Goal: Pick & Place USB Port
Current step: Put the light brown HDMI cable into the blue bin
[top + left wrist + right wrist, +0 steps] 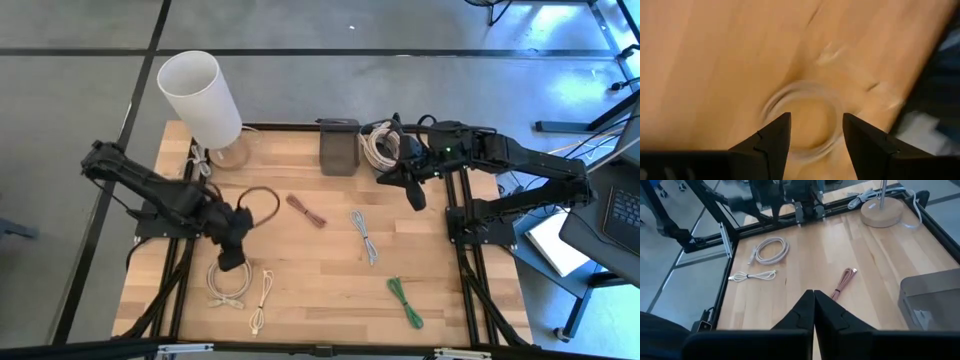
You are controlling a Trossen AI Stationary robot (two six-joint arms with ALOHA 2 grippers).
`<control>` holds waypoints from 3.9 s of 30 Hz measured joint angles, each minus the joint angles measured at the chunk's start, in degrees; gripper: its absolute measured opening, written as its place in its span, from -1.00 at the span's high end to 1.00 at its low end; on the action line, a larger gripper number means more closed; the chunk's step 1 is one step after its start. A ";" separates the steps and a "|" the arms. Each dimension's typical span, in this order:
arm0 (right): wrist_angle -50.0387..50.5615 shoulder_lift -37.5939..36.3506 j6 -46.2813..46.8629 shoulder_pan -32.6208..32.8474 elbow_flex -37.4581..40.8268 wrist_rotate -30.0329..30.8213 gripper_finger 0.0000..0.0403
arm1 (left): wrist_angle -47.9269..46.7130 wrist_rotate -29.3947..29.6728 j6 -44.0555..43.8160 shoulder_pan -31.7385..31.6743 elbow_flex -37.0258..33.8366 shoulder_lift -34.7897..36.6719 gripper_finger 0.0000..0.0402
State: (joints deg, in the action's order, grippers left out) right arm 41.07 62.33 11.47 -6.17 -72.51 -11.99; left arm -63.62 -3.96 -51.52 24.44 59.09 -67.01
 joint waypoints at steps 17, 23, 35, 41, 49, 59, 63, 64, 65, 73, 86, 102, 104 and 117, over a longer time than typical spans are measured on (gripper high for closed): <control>2.34 1.19 1.79 0.00 -0.02 -2.67 0.82 | 11.55 -8.14 -0.81 6.75 -16.65 -4.80 0.15; 4.04 3.12 1.72 0.00 -0.02 -3.04 0.23 | 11.20 -5.59 2.64 7.09 -16.65 -4.78 0.16; 2.02 3.76 1.84 0.00 -0.02 -3.10 -0.31 | 28.47 -8.60 2.61 4.68 -30.65 -4.38 0.16; 1.90 3.76 2.03 0.00 -0.02 -2.80 -0.25 | 33.46 -9.91 5.42 4.57 -32.21 -4.54 0.24; -0.40 3.76 1.90 0.00 -0.02 -2.60 -0.18 | 34.07 -10.71 6.36 4.53 -32.41 -4.71 0.92; -0.58 3.72 1.81 0.00 -0.02 -2.60 -0.12 | 34.03 -3.82 4.00 2.61 -25.69 0.74 0.96; -0.53 3.72 1.81 -0.02 -0.02 -2.60 -0.11 | 27.38 2.21 3.82 1.07 -18.34 6.10 0.96; -0.52 3.72 1.81 -0.02 -0.02 -2.60 -0.11 | 24.75 3.84 3.81 0.76 -16.08 7.46 0.96; -0.50 3.72 1.81 -0.02 -0.02 -2.60 -0.11 | 21.83 5.53 3.82 0.54 -13.73 8.73 0.96; -0.38 3.69 1.80 -0.02 -0.02 -1.05 -0.11 | 23.15 26.77 16.54 0.14 -0.34 16.56 0.96; -11.15 3.69 1.20 -0.02 -0.02 -0.02 -0.11 | 54.10 22.58 50.25 -16.65 -0.70 11.31 0.97; -15.46 3.69 0.46 -0.02 -0.02 -2.41 -0.11 | 79.24 -14.63 46.72 -37.72 -0.70 -3.61 0.97; -17.16 3.69 1.79 -0.02 -0.02 -4.14 -0.11 | 78.31 -14.83 46.73 -39.24 -0.70 -4.11 0.97; -26.55 4.48 6.45 0.04 -0.02 -12.24 -0.11 | 79.41 -18.06 47.30 -46.32 -0.70 -5.05 0.97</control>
State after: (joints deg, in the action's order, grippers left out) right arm 14.52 66.81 17.92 -6.13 -72.53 -24.23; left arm 15.80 -22.02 -4.22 -21.88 58.39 -72.06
